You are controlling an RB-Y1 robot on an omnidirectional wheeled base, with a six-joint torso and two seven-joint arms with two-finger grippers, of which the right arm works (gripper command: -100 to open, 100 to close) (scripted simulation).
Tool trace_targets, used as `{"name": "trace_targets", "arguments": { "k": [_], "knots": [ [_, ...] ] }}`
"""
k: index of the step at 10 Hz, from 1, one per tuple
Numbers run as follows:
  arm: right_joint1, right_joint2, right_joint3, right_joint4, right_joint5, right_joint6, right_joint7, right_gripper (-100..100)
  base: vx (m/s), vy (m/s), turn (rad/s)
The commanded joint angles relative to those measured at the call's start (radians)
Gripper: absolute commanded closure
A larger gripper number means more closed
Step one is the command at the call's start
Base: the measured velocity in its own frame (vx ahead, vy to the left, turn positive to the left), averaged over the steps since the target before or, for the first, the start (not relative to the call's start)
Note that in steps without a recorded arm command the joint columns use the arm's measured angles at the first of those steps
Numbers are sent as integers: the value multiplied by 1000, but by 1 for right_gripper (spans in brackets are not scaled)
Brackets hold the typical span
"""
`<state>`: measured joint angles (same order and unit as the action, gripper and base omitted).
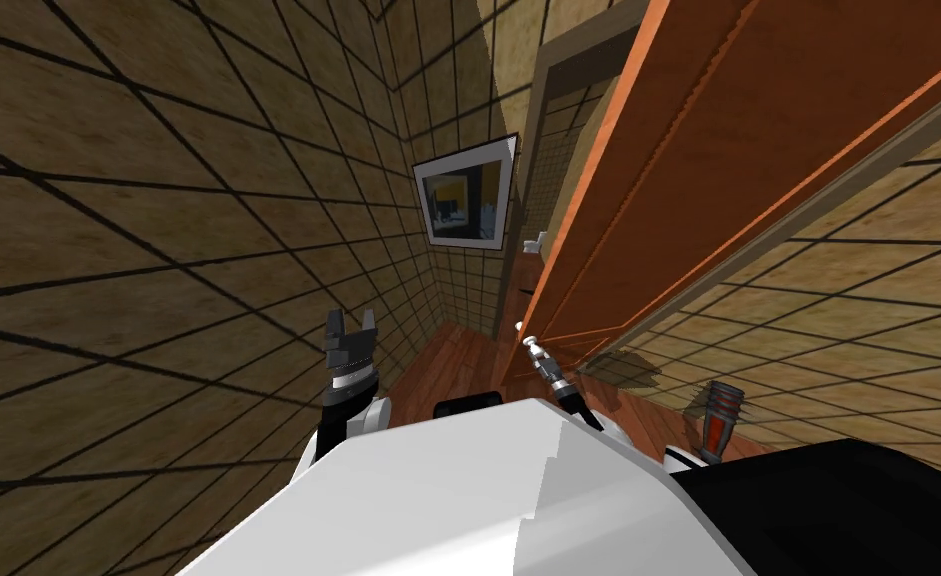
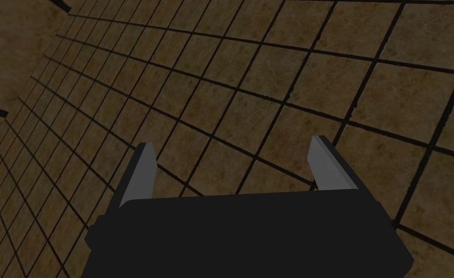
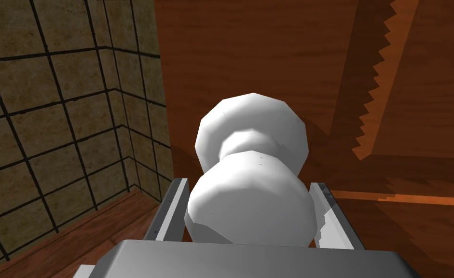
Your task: Pull the door open
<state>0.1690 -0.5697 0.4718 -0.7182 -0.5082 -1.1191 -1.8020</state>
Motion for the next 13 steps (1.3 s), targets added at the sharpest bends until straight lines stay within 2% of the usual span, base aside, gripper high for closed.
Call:
{"name": "trace_targets", "arguments": {
  "k": [1, 2, 3, 9, 11, 12, 13],
  "knots": [
    [13, -15, 11, 2, 5, -27, -16, 100, -253, -71, 150],
    [9, -11, 8, -2, 3, -13, -9, 100, -108, -24, 26],
    [17, -16, 19, 12, 8, -36, -20, 100, -154, -57, 166],
    [33, -35, 50, 59, 17, -120, -54, 100, -206, -83, 169],
    [37, -41, 59, 73, 20, -144, -64, 100, -217, -65, 138],
    [29, -33, 60, 81, 22, -139, -65, 100, -98, -22, 26],
    [29, -35, 67, 92, 24, -151, -70, 100, -161, -54, 166]
  ]
}}
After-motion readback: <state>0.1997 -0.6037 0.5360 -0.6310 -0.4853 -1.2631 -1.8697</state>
